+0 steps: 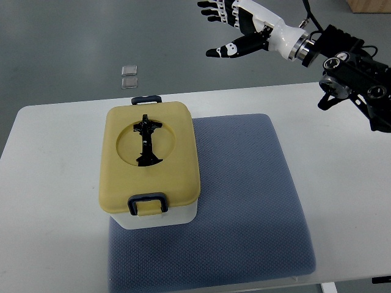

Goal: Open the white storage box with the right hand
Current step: 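Swing the right hand over the yellow lid toward its black handle, then close the right hand's fingers around the black handle on the lid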

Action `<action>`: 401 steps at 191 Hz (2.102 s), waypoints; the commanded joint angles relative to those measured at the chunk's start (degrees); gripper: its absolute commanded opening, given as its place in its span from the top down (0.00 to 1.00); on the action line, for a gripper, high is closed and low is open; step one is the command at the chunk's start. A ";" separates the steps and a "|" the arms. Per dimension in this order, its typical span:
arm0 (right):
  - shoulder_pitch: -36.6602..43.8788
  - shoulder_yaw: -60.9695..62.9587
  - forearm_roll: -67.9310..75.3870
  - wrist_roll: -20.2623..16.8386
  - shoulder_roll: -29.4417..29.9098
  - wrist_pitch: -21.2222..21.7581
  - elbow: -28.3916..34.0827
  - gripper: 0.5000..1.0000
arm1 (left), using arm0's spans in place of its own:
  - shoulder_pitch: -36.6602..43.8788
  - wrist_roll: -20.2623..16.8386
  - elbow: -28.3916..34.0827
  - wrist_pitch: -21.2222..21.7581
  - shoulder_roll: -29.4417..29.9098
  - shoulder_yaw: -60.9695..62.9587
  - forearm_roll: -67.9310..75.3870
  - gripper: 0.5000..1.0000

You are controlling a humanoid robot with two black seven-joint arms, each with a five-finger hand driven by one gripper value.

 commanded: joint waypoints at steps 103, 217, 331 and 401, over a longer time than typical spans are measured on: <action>20.14 -18.71 -33.87 0.08 8.81 3.13 10.37 0.16 | 0.02 0.00 0.00 0.00 0.00 0.00 0.00 0.00; 19.79 -21.88 -40.64 2.28 5.91 3.30 17.67 0.47 | 0.02 0.00 0.00 0.00 0.00 0.00 0.00 0.00; 17.59 -21.62 -40.81 1.75 6.17 1.19 17.58 0.64 | 0.02 0.00 0.00 0.00 0.00 0.00 0.00 0.00; 16.45 -21.09 -41.08 0.08 6.52 1.10 17.14 1.00 | 0.02 0.00 0.00 0.00 0.00 0.00 0.00 0.00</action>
